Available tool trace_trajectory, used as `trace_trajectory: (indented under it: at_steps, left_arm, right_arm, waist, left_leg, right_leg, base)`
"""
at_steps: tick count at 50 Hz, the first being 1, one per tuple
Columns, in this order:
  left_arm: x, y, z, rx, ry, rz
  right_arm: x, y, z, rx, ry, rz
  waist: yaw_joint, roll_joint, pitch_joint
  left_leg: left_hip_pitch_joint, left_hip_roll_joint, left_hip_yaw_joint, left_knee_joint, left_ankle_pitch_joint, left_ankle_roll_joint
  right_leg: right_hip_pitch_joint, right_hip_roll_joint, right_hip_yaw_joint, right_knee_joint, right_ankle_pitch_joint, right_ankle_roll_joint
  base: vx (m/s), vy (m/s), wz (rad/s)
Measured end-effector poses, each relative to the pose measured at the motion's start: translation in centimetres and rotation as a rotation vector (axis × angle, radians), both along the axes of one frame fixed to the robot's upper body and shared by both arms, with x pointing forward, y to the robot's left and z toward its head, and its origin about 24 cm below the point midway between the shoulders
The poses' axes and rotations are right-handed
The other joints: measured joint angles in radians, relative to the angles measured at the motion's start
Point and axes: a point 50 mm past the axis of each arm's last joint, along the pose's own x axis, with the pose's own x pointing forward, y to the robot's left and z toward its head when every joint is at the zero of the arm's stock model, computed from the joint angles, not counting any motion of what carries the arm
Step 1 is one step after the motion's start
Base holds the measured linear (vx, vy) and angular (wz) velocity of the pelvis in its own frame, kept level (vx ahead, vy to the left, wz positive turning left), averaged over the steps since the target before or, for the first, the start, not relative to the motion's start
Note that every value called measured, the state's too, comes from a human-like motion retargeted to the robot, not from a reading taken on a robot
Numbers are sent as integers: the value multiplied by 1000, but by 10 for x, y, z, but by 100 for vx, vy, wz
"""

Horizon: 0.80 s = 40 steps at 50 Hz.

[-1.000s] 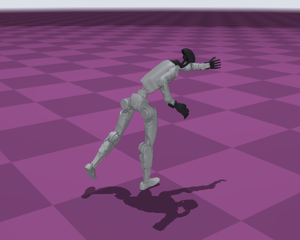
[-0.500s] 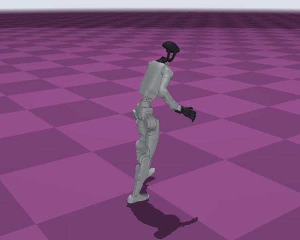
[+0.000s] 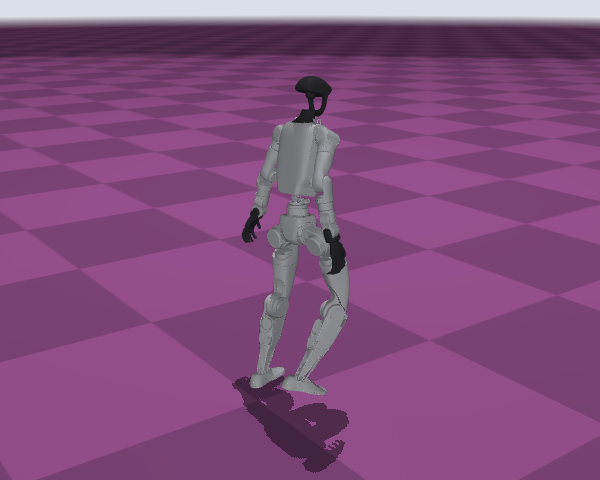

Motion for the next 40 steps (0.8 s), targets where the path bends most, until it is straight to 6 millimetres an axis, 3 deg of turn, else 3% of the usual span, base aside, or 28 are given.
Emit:
trace_trajectory:
  at_steps: [4, 8, 10, 12, 16, 20, 23, 25, 29, 35, 40]
  left_arm:
    - [112, -26, 18, -7, -267, -225]
    - [204, -58, 62, 50, -497, -493]
    - [235, -74, 86, 81, -599, -607]
    - [258, -87, 109, 100, -698, -689]
    - [281, -110, 143, 90, -877, -762]
    - [276, -128, 141, -18, -938, -726]
    - [265, -136, 127, -121, -903, -698]
    - [259, -137, 117, -154, -868, -700]
    - [228, -126, 82, -133, -710, -648]
    - [148, -97, 17, -119, -377, -407]
    - [71, -79, -15, -118, -67, -242]
  right_arm:
    - [37, -5, 6, -55, -104, 32]
    - [72, -8, 16, -100, -219, 45]
    - [82, -8, 21, -103, -259, 62]
    - [93, -9, 26, -105, -299, 78]
    - [110, -13, 33, -122, -336, 77]
    - [107, -16, 24, -162, -250, 47]
    - [109, -17, 18, -190, -172, 9]
    - [122, -18, 21, -223, -168, -12]
    - [151, -4, 28, -253, -201, 35]
    - [210, 35, 59, -214, -481, 124]
    - [238, 63, 92, -140, -726, 195]
  waist:
    - [-60, -48, 14]
    - [-115, -119, 32]
    - [-125, -134, 25]
    - [-130, -131, 12]
    - [-117, -111, -24]
    - [-66, -94, -63]
    - [-6, -75, -72]
    - [29, -48, -59]
    - [130, -58, -22]
    - [252, -98, 34]
    - [323, -84, 67]
  left_leg:
    - [45, -61, -11, 17, -36, 46]
    - [121, -138, -23, 41, -83, 88]
    - [167, -149, -22, 36, -95, 102]
    - [205, -146, -14, 37, -96, 109]
    - [248, -141, 1, 96, -53, 116]
    - [208, -128, 45, 311, 100, 148]
    - [71, -74, 96, 620, 209, 200]
    - [-32, -23, 114, 813, 208, 233]
    - [-166, -19, 154, 945, 99, 280]
    - [-324, -59, 206, 711, 52, 237]
    - [-297, -59, 281, 84, 149, 169]
  right_leg:
    - [-3, -32, -65, -383, 38, 45]
    - [24, -69, -142, -763, 140, 154]
    - [21, -71, -172, -843, 147, 201]
    - [25, -65, -177, -852, 151, 207]
    - [77, -56, -152, -842, 186, 157]
    - [73, -87, -87, -664, 54, 174]
    - [90, -77, -30, -614, -4, 134]
    - [168, -30, -8, -722, 0, 68]
    - [217, -30, 76, -698, -49, 66]
    - [279, -54, 181, -681, -98, 91]
    - [335, -20, 226, -662, -148, 95]
  base:
    - [40, -2, 45]
    - [48, -9, 33]
    - [55, -14, -4]
    - [59, -16, -27]
    - [64, -18, -46]
    - [68, -19, -69]
    - [62, -16, -78]
    - [55, -13, -75]
    - [52, -7, -110]
    - [51, 2, -98]
    - [56, 10, -57]
